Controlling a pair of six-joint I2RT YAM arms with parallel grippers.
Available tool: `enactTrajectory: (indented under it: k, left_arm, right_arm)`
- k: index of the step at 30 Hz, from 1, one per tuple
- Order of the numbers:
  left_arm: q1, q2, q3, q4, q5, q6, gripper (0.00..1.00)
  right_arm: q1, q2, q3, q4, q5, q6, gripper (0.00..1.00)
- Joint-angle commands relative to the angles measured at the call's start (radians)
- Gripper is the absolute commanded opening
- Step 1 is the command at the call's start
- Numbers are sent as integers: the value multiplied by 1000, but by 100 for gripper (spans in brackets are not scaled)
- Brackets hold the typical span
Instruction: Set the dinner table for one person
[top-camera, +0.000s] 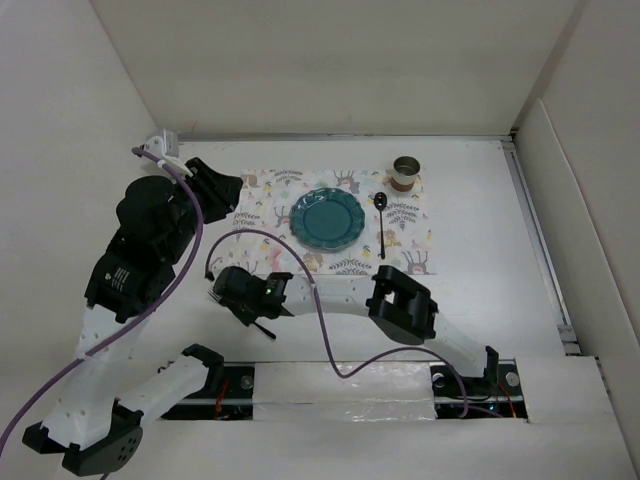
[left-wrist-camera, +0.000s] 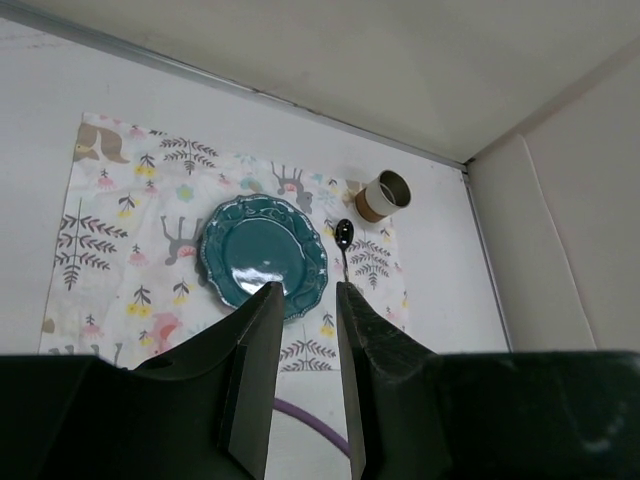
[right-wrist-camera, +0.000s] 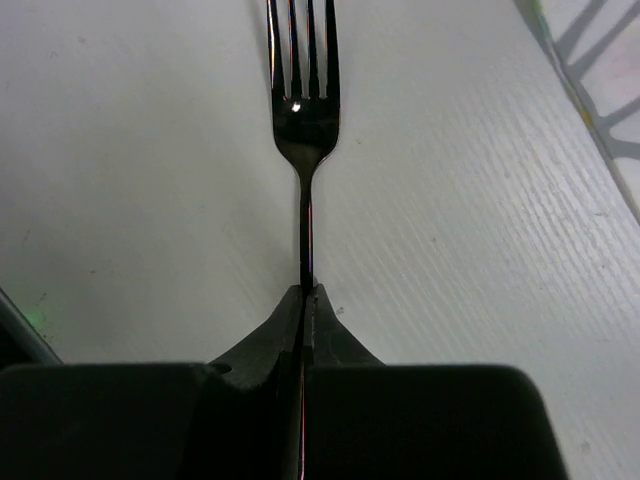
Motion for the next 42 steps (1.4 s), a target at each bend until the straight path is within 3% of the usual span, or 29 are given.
enactTrajectory:
  k: [1,6,10,17,24,42]
  left_arm:
    - [-3,-11,-13,22,-6,5,25]
    - [-3,12,0,11,-67,45,25]
    - [-14,12,-23,2,-124,66,27]
    - [-14,4,-114,29,-87,49,26]
    - [-32,0,-152,28,-87,45,27]
    - [-32,-11,-191,28,-99,45,26]
  right_arm:
    - [-55,-127,36,1,25,66,0]
    - [-194,-190,58,19,16,241,0]
    - [-312,-141,119,-2,48,348,0]
    - [-409,-11,259,-10,74,507,0]
    - [-419,95,349,-16,72,625,0]
    - [-419,201,345,-33,85,651,0]
